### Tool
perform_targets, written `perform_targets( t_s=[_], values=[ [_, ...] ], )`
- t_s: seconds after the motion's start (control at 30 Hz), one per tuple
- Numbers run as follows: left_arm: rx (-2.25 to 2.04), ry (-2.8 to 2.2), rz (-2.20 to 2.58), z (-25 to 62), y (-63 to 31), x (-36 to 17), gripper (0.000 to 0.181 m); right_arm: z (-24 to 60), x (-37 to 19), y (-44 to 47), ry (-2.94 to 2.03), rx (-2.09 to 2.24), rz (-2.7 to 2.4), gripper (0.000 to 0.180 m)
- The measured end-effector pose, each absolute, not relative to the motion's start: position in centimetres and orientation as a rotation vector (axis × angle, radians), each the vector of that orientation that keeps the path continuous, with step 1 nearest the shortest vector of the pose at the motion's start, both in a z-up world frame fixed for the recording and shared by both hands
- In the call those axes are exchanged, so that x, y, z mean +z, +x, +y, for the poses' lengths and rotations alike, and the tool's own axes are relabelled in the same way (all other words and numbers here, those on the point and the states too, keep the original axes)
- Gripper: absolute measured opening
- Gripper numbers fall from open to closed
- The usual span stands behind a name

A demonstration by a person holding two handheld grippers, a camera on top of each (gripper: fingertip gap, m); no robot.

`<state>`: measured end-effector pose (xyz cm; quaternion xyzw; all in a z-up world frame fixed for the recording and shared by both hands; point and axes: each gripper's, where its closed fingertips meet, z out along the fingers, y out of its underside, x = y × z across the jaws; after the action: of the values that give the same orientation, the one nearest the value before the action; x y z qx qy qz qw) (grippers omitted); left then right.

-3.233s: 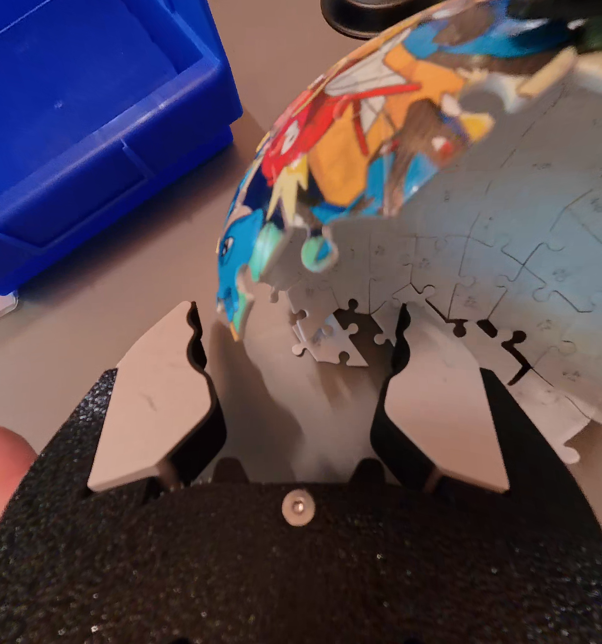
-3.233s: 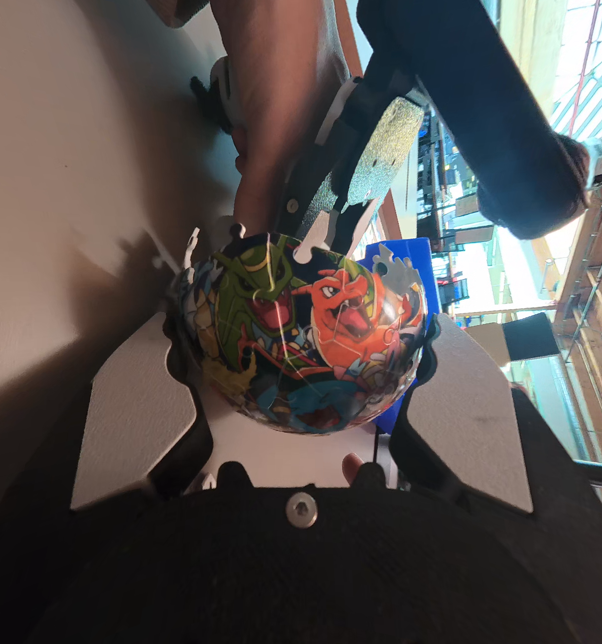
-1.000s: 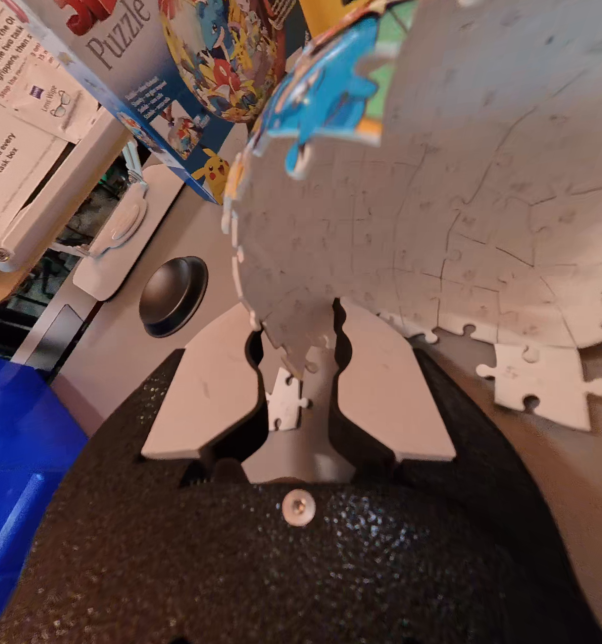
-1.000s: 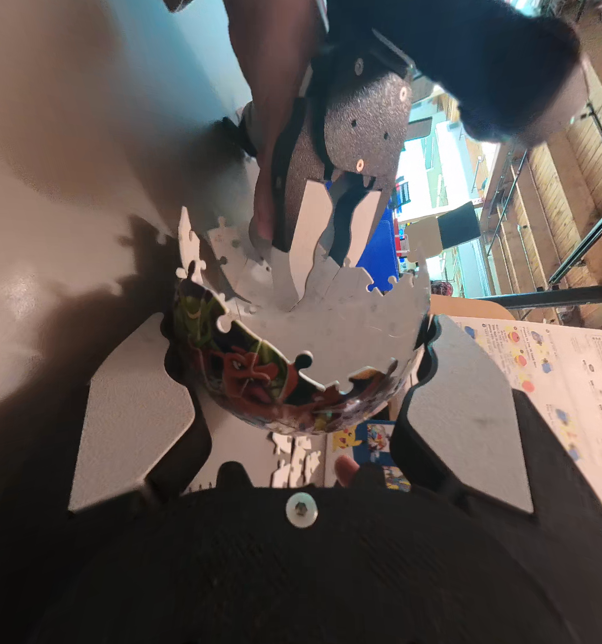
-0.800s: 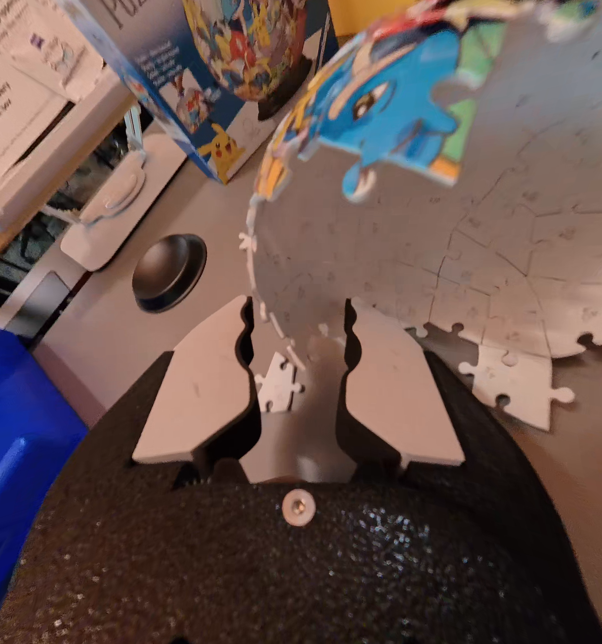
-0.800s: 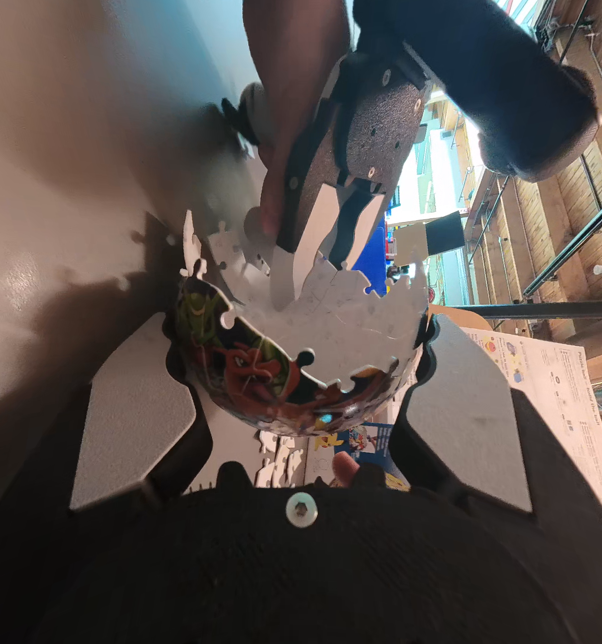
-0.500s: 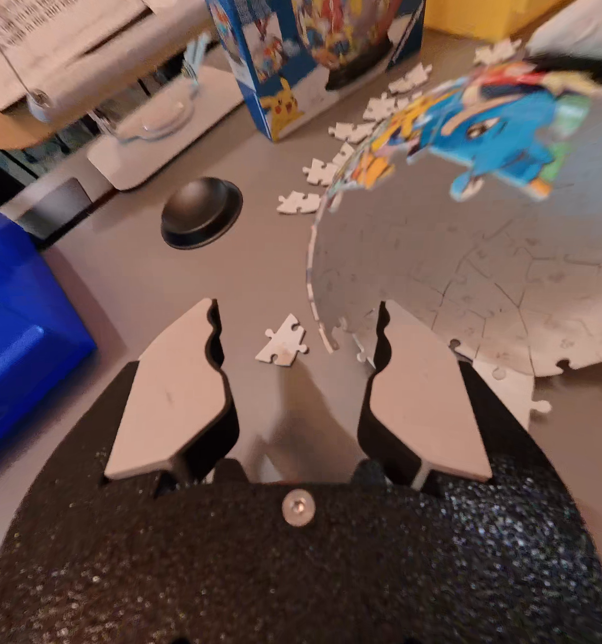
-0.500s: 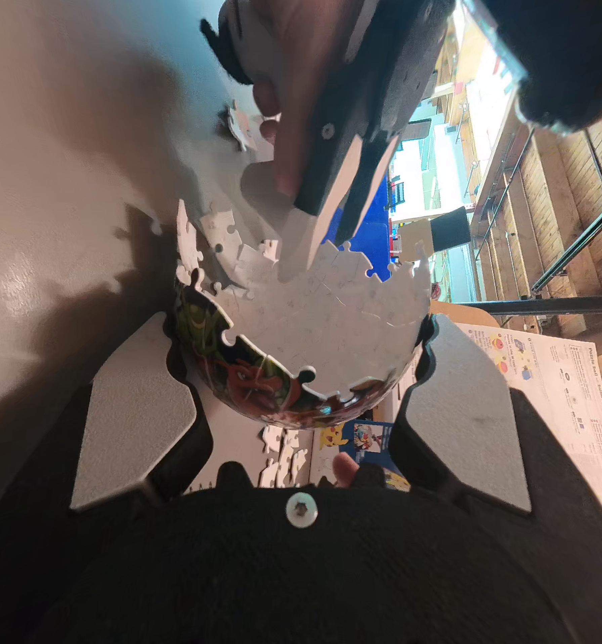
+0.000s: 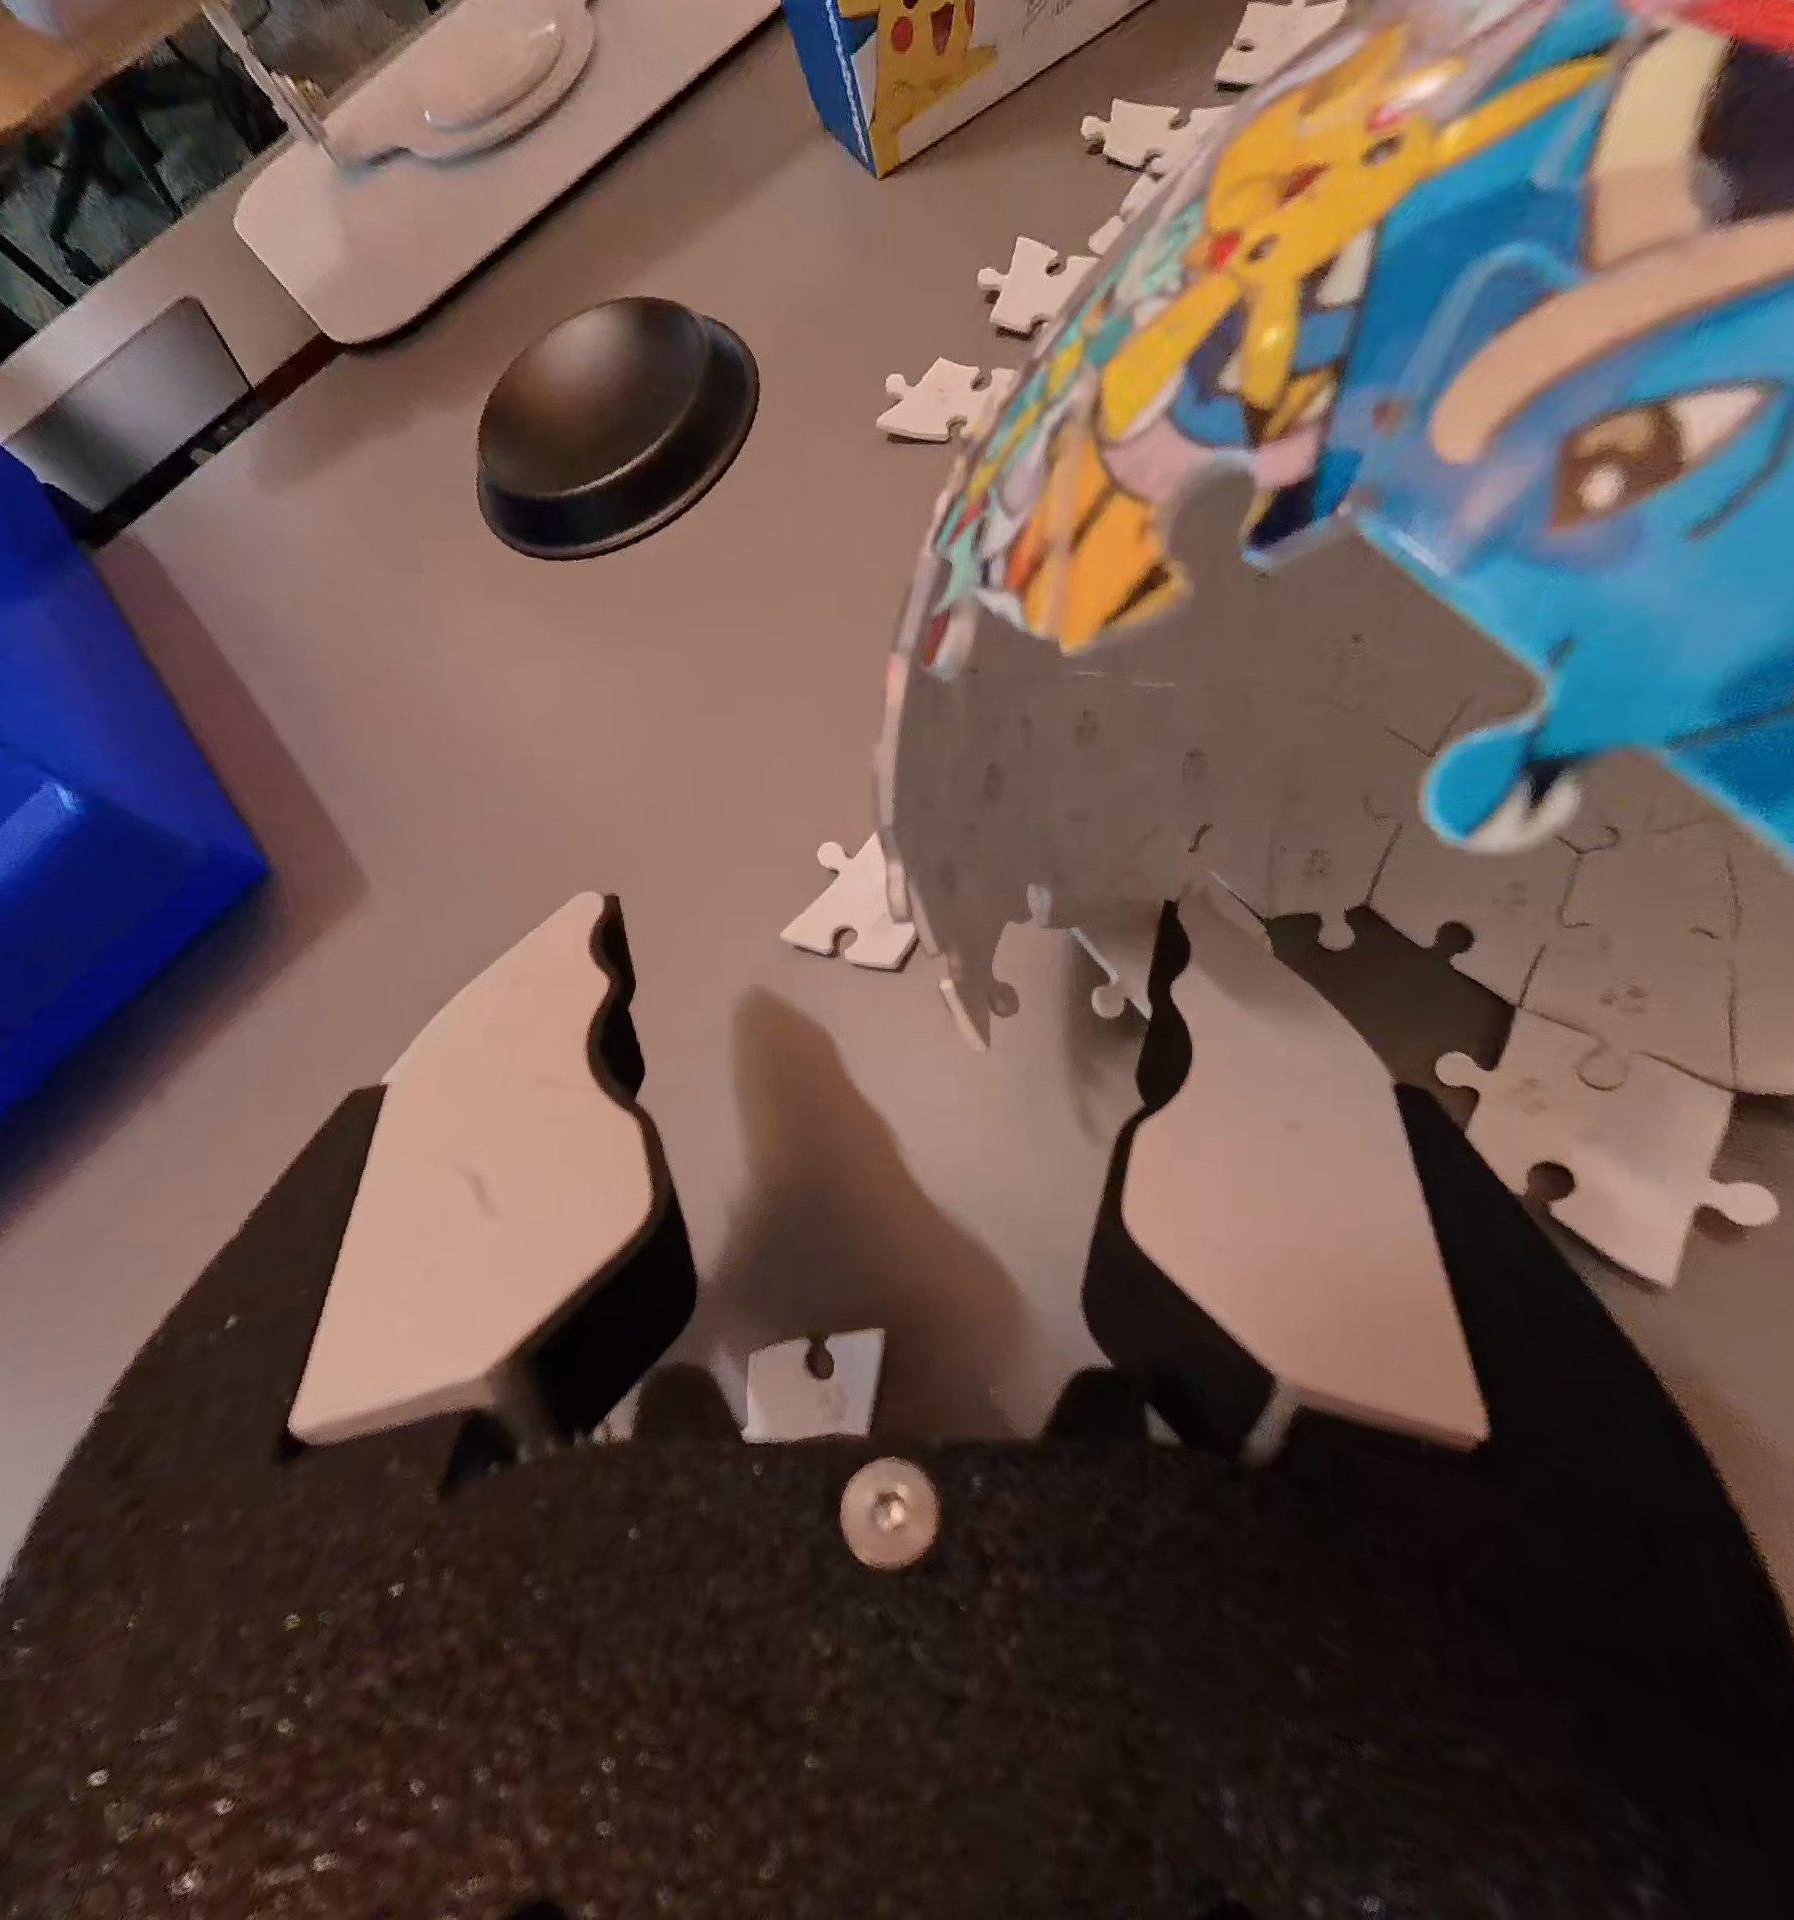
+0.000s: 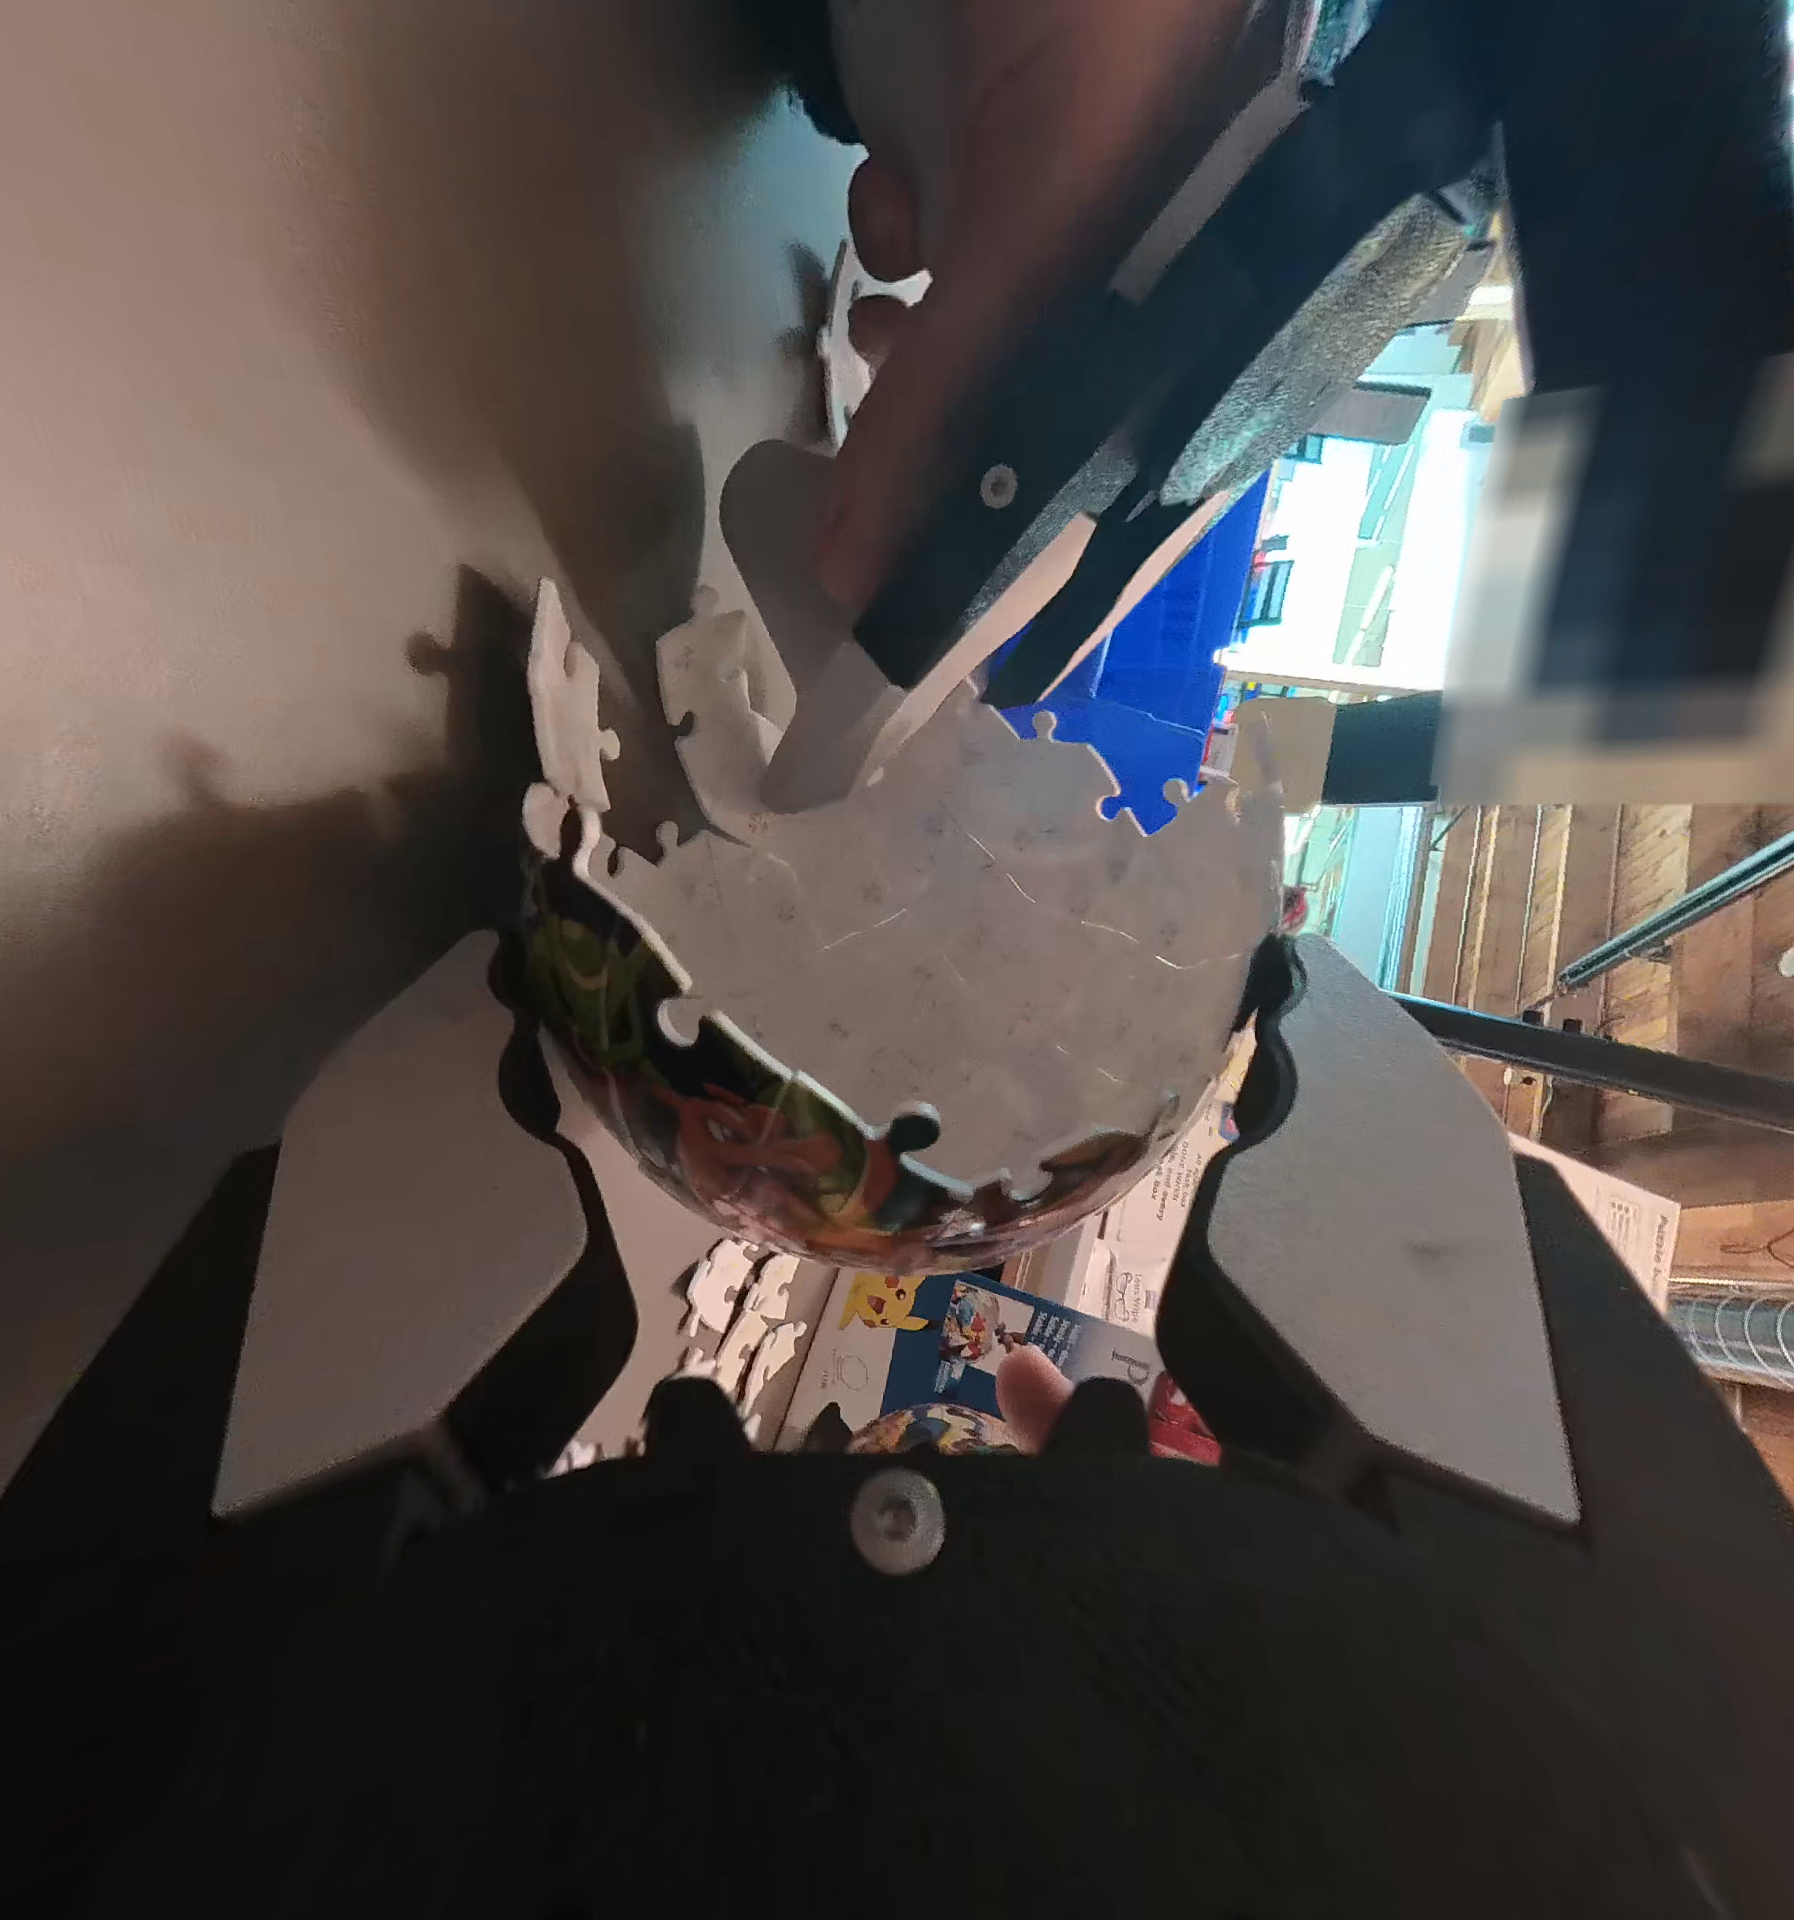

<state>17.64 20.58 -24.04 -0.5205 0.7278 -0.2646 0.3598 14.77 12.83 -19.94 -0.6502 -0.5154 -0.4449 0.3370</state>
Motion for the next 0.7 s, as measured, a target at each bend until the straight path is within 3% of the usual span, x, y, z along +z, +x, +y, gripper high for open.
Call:
perform_targets(
  t_s=[0.23, 0.47, 0.7],
  values=[
    [-0.692, -1.464, 1.904, 21.1, 18.3, -25.0, 0.101, 13.7, -20.0, 15.2, -1.799, -0.995, -1.365, 0.13],
    [-0.692, -1.399, 1.963, 20.8, 18.9, -25.1, 0.099, 14.7, -20.5, 15.9, -1.838, -0.762, -1.222, 0.143],
    [-0.698, -1.404, 2.025, 20.8, 19.3, -25.4, 0.1, 15.2, -20.3, 16.2, -1.815, -0.758, -1.283, 0.134]
  ],
)
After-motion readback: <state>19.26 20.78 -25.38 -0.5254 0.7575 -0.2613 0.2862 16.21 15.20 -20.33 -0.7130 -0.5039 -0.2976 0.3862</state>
